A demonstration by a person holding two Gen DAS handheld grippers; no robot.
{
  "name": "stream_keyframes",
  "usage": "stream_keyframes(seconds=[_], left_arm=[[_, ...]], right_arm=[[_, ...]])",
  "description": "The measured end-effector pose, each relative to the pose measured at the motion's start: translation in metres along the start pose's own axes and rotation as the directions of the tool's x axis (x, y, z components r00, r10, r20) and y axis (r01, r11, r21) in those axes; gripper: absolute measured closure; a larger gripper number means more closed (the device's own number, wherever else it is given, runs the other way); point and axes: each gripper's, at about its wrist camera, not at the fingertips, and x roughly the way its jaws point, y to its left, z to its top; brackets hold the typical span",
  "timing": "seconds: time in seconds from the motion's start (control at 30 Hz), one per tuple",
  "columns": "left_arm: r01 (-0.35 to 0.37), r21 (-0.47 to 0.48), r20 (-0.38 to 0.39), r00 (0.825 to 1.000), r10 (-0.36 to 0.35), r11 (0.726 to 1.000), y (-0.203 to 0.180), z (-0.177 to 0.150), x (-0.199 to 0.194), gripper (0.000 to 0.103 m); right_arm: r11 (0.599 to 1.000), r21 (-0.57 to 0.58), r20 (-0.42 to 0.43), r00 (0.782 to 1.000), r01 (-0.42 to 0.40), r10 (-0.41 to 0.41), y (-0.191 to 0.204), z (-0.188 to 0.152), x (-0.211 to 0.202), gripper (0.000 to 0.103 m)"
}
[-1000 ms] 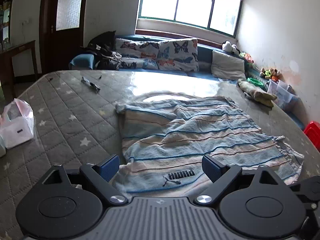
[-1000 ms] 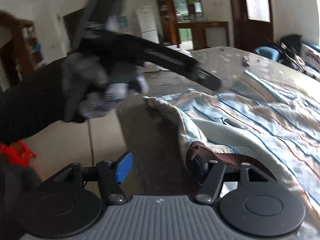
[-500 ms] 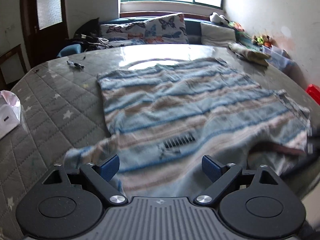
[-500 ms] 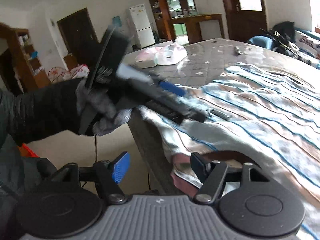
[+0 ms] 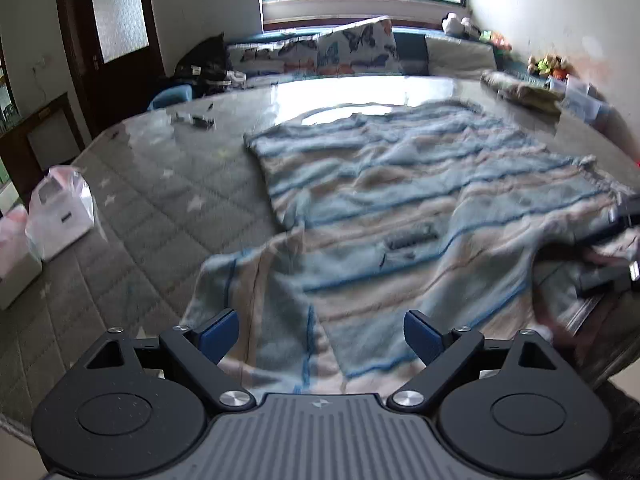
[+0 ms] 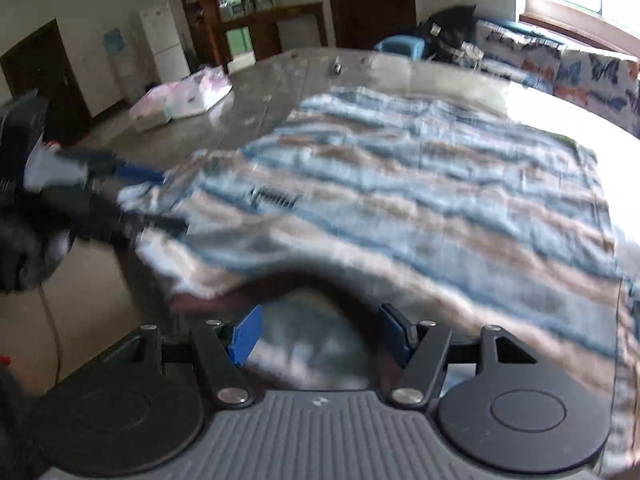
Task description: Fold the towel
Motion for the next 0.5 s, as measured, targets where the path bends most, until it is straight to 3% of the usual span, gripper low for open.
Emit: stream_keyframes(seconds=[0.2,0.33,0.4,0.43,0.5], left_arm=[[0.136,0.056,0.053,0.989,-0.139,0.989,-0.031,0.017,-0.009,0.012],[0.151,0.067,0.039,0.987,-0.154,0.986,-0.039,0.018,-0.001,0.012],[0.158,0.073,0.032,0.987,-0.160,0.985,-0.043,0.019,0.003,0.012],[0.161,0.075,0.029,0.986,-0.163,0.984,-0.045,0.019,0.005,0.012],[0.167,0.080,0.022,0.985,-0.170,0.983,-0.049,0.020,0.009,0.012]], right_arm=[[1.000,-0.009,-0.045,0.999,-0.007,0.006,0.003,-0.018,-0.009,0.037],[0.996,0.087,-0.036,0.999,-0.009,0.012,-0.006,-0.019,-0.005,0.037],[0.994,0.070,0.011,0.996,0.085,-0.086,-0.002,-0.019,-0.011,0.037],[0.983,0.037,0.061,0.981,0.182,-0.184,0.003,-0.018,-0.019,0.037],[0.969,0.013,0.110,0.963,0.247,-0.247,0.007,-0.018,-0.029,0.037]])
